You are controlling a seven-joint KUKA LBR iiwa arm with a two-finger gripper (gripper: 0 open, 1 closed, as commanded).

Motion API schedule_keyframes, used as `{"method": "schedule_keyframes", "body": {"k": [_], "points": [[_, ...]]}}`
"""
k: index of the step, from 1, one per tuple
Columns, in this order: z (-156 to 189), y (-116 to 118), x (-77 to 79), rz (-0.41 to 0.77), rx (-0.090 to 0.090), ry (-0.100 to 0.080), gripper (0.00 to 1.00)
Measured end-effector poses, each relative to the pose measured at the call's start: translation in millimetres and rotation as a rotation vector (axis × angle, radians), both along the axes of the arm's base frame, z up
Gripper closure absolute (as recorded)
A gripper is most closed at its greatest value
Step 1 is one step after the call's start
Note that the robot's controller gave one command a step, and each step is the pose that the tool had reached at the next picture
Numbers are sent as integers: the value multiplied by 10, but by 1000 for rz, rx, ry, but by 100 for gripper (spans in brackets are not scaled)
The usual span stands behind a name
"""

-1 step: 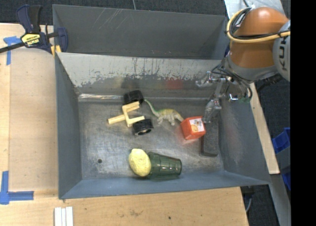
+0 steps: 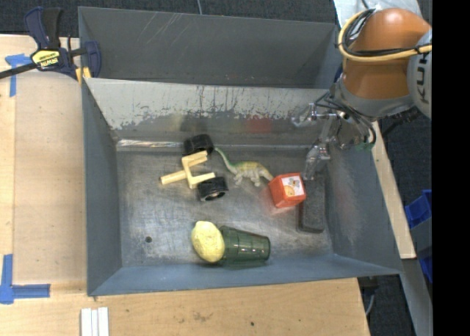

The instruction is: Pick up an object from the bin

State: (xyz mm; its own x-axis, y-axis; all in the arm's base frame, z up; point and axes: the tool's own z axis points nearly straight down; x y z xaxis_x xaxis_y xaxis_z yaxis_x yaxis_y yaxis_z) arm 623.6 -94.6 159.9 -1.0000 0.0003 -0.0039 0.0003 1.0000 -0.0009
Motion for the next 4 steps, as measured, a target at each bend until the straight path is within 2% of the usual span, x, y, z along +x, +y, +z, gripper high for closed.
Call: {"method": "schedule_keyframes", "body": {"k": [1, 2, 3, 4], "points": [[-518, 554, -3, -53, 3, 1, 0], [-697, 545, -78, -49, 1, -2, 0], [-617, 731, -43, -114, 1, -1, 0], [-825, 869, -61, -72, 1, 0, 0]]}}
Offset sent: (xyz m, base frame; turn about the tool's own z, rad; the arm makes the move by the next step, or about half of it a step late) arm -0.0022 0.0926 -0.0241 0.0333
